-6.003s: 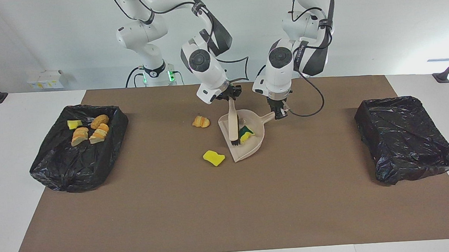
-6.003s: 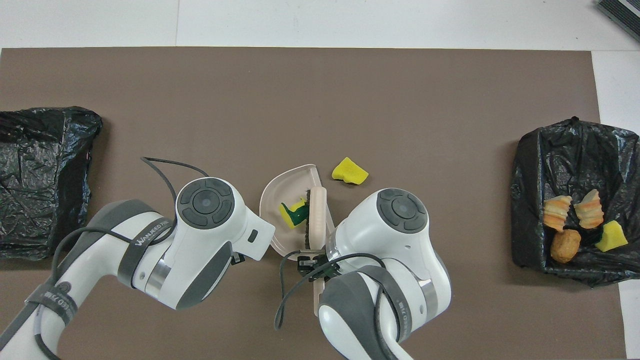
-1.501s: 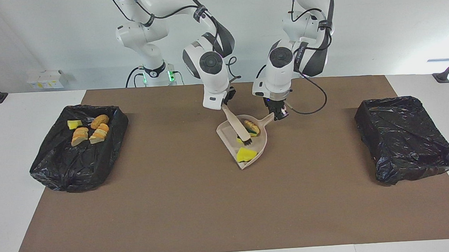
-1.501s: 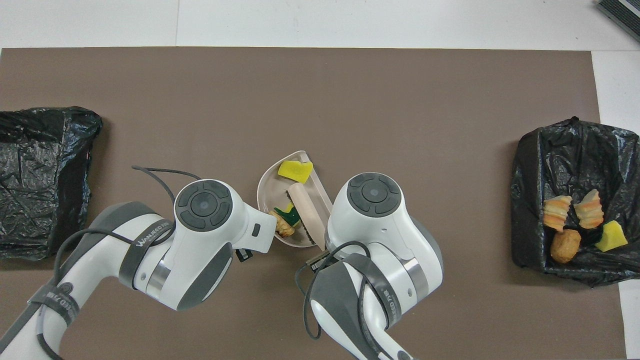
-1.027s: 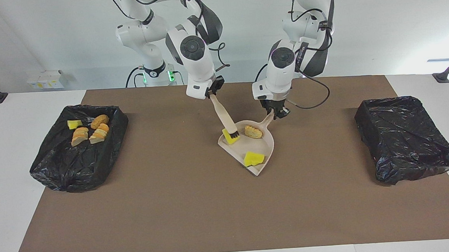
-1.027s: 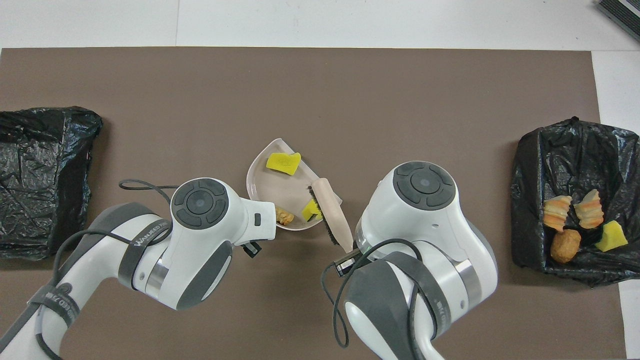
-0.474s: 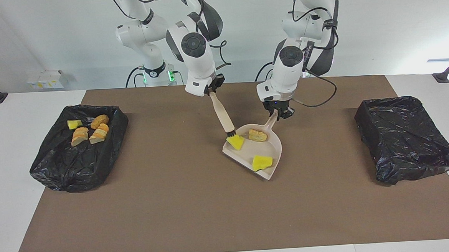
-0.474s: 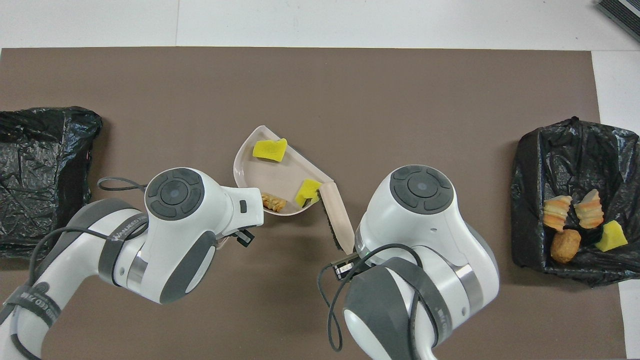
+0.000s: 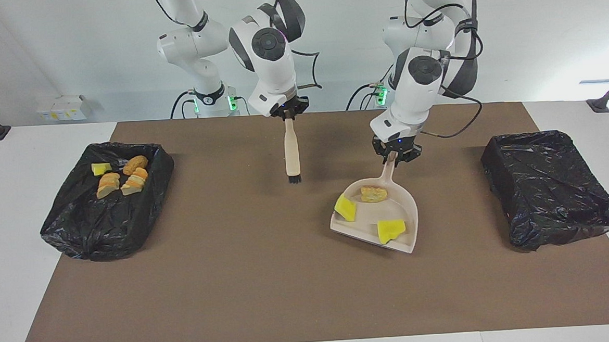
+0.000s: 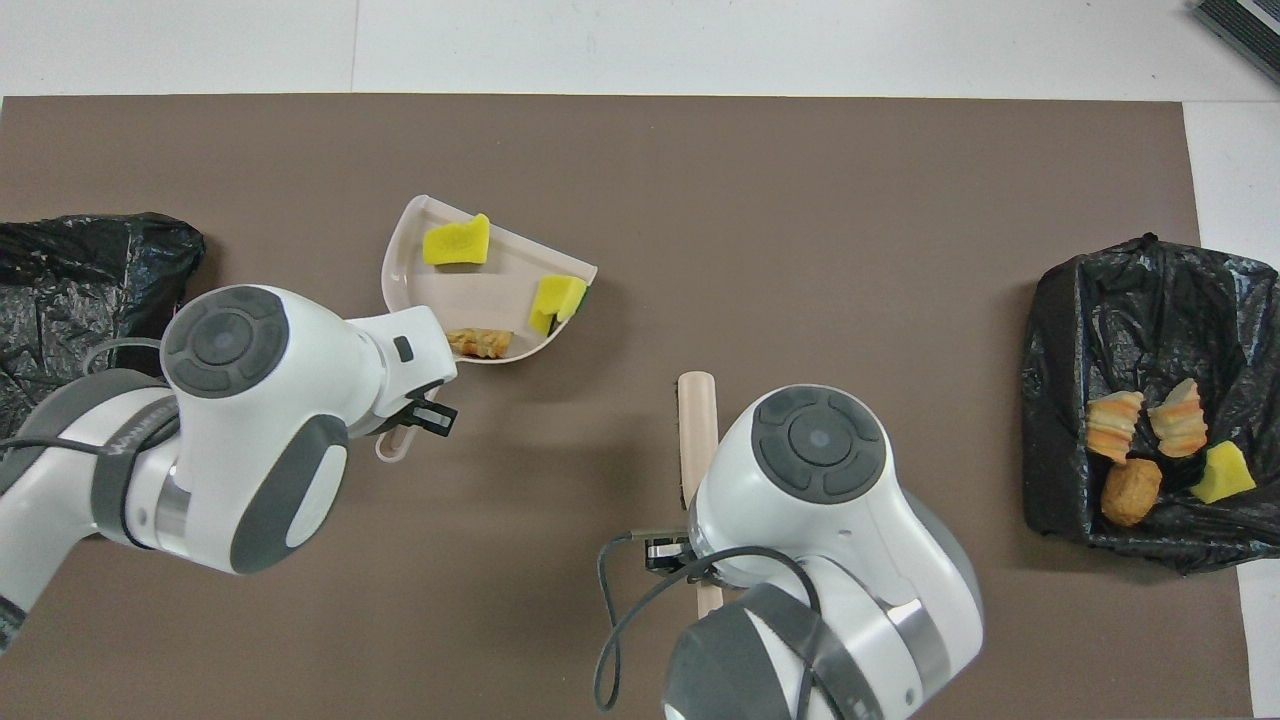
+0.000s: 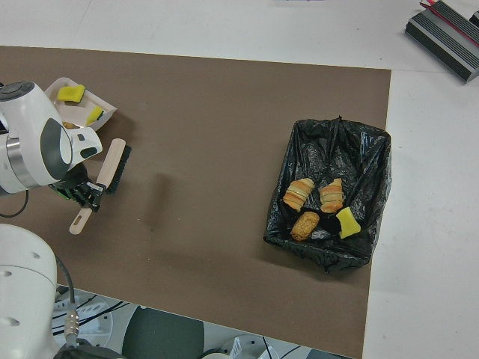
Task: Sweep and dump trash in bin
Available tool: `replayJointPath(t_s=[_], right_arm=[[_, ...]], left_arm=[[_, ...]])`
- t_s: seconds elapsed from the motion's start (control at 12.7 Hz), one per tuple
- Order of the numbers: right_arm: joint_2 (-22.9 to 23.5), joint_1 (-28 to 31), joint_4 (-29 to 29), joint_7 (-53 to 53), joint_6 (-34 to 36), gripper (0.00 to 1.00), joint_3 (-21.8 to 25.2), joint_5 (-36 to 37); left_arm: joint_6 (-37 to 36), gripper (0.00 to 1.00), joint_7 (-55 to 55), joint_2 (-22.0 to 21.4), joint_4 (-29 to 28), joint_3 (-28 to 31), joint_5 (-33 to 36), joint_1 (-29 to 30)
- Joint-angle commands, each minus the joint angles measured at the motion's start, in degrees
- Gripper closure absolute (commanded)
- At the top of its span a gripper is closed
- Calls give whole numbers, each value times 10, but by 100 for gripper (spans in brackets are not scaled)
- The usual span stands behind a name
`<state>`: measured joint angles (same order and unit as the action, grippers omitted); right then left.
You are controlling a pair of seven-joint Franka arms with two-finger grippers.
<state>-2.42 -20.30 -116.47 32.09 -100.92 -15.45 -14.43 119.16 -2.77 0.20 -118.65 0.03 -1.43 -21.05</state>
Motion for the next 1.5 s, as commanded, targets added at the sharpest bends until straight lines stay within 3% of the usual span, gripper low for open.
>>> replayJointPath(t_s=[0.0,0.24,0.39,0.71,0.87,1.11,1.18,1.26,1.42], right_arm=[[-46,-42,-85,38,-53,100,-2,-6],[-44,-90,-102,77,-76,100,-2,-6],[-40,-112,-132,80,-137,100,-3,-7],[-9,-156,-140,113,-190,100,-2,-17],[24,-178,-141,141,-239,100,-2,-17],[42,-180,-140,137,-255,100,-2,-17],[46,-177,-138,140,-254,81,-1,-17],[50,-175,-131,141,-249,1,-1,-16],[48,-173,-108,140,-219,0,2,-8]], left_arm=[[-24,100,0,-14,32,-4,-7,46],[-49,100,-23,-16,69,-2,-6,103],[-88,100,-55,-15,110,-3,-6,148],[-124,100,-141,-27,132,1,-6,227],[-155,100,-230,-27,147,1,-6,288],[-146,100,-405,-33,153,3,1,400],[-143,100,-435,-30,161,8,2,417],[-142,100,-440,-29,163,11,13,432],[-142,100,-456,-32,163,13,38,451]])
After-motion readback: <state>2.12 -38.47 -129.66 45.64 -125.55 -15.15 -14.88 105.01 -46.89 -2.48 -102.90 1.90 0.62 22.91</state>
